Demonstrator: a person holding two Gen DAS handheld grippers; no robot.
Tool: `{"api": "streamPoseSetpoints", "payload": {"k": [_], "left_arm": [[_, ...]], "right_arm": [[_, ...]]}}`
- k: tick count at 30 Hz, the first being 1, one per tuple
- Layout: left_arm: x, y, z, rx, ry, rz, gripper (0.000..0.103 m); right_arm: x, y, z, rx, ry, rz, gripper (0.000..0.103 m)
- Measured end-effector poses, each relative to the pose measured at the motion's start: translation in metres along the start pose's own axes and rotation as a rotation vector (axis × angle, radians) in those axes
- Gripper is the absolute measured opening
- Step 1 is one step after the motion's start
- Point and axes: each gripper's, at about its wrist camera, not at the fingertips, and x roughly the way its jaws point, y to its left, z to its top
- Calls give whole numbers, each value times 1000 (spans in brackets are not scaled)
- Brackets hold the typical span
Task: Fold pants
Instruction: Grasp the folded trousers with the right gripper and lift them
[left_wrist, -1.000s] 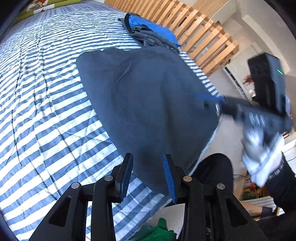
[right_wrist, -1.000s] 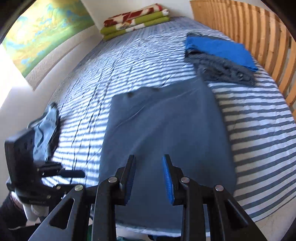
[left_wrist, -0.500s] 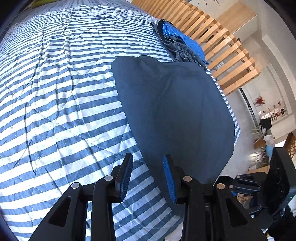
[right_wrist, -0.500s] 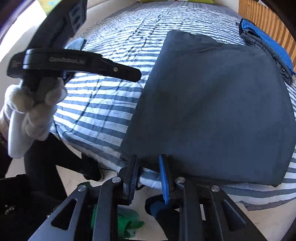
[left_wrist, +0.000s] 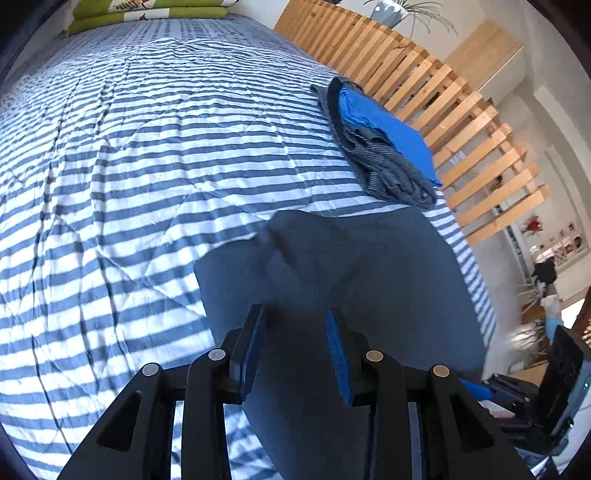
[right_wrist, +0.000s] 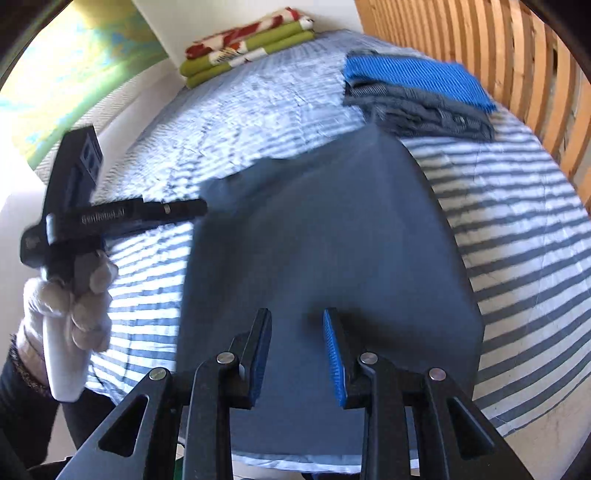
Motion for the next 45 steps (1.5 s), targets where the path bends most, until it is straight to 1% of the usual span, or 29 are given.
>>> {"api": "streamPoseSetpoints", "payload": {"k": [1, 3, 5, 7, 8, 9, 10, 11, 12, 13, 14, 15, 17, 19, 20, 23, 26, 28, 30, 34, 37, 40, 41, 43, 44, 45], "left_arm": [[6, 3, 4, 0, 7, 42, 36], [12, 14, 7, -7, 24, 120, 36], [8, 32, 4, -28, 23, 143, 36], [-4, 48, 0, -64, 20, 128, 36], [-12, 54, -2, -76, 17, 116, 37], [-21, 58, -8, -80, 13, 104, 39], [-30, 59, -13, -82, 12, 91, 40], [-40, 59, -21, -82, 13, 70, 46], [-49, 58, -29, -84, 11, 50, 55], [-57, 57, -37, -90, 9, 31, 60], [-62, 55, -45, -99, 14, 3, 66], [-64, 51, -51, -108, 22, -22, 66], [-64, 44, -63, -118, 51, -66, 69], [-54, 37, -69, -125, 80, -88, 71], [-49, 34, -72, -125, 95, -93, 72], [-33, 31, -76, -145, 125, -95, 72], [-23, 37, -75, -195, 134, -117, 72], [-18, 39, -73, -211, 131, -129, 72], [-16, 38, -71, -206, 126, -135, 71], [-9, 38, -66, -218, 122, -162, 71], [-5, 36, -63, -214, 113, -174, 68], [-2, 33, -59, -210, 106, -177, 68], [-1, 31, -58, -208, 106, -178, 67], [1, 28, -56, -194, 105, -166, 62], [2, 26, -56, -182, 104, -156, 55], [3, 23, -56, -169, 108, -148, 44]], "right_arm": [[4, -5, -3, 1, 17, -3, 26], [7, -13, -10, -8, 53, 18, 26], [3, -18, -12, -30, 77, 41, 26], [-7, -21, -12, -49, 88, 67, 26], [-15, -23, -10, -59, 79, 72, 29], [-23, -26, -8, -71, 59, 64, 35], [-29, -28, -5, -85, 22, 43, 38], [-39, -32, -2, -96, -25, 21, 45], [-49, -38, 5, -100, -81, 2, 53], [-55, -44, 10, -95, -120, -6, 57], [-60, -50, 18, -85, -142, -10, 63], [-61, -54, 27, -78, -142, -8, 67], [-56, -61, 47, -74, -115, 3, 68], [-43, -67, 65, -60, -66, 2, 69], [-32, -72, 74, -50, -23, 16, 69], [-2, -82, 82, -15, 99, 61, 69], [18, -89, 82, -6, 161, 72, 69], [29, -91, 80, -5, 186, 79, 69], [37, -95, 78, 4, 206, 98, 69], [55, -105, 75, 57, 250, 182, 69], [58, -107, 75, 76, 247, 229, 71], [59, -102, 72, 66, 252, 251, 69], [59, -99, 71, 57, 249, 240, 68], [58, -96, 70, 43, 249, 225, 65], [58, -95, 70, 41, 249, 223, 62], [58, -97, 70, 42, 247, 221, 56]]}}
